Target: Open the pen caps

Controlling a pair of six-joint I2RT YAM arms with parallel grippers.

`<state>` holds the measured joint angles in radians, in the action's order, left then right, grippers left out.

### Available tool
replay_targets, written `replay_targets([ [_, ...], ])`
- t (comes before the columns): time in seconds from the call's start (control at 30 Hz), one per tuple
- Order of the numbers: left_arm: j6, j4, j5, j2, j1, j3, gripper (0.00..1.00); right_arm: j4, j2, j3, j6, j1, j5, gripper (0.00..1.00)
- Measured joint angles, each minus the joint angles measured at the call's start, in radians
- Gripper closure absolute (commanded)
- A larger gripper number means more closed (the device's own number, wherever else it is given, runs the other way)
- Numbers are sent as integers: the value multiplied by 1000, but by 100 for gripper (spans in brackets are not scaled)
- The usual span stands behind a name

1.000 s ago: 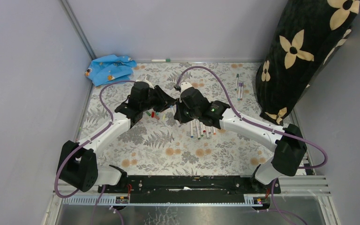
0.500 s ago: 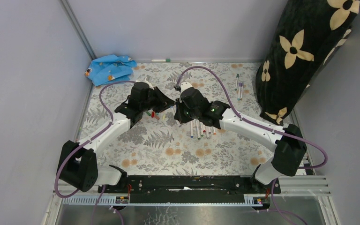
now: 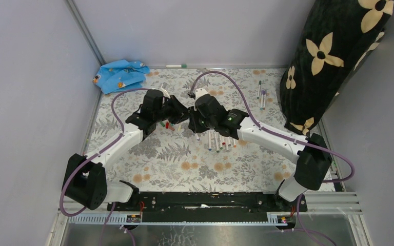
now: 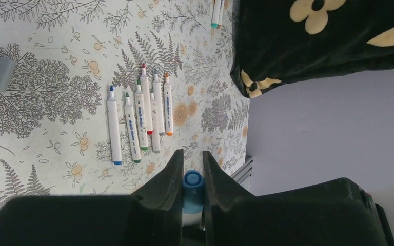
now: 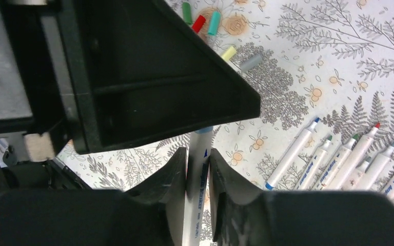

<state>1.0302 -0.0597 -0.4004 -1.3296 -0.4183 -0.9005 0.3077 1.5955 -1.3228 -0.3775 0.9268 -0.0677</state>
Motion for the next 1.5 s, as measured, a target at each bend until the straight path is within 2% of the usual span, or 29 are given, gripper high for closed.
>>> replay_targets([
  [0.03,1,0,-2,0,0,0,100,0,3,-1,4,0,-2,94],
  [0.07,1,0,-2,0,0,0,100,4,5,-3,2,0,-11,100],
  [0.4,-2,-6,0,-15,32,-8,100,-14,21,-5,5,-2,-21,100],
  [0.67,1,-13,-148,-142,107,-53,100,-153,24,90,-6,-14,-29,100],
  [0.87,-33,-68,-193,-211,120,-95,100,-233,24,155,-24,-20,-28,100],
  [1.5,-48,-137,-165,-224,133,-122,100,-369,18,239,-74,-5,-54,100],
])
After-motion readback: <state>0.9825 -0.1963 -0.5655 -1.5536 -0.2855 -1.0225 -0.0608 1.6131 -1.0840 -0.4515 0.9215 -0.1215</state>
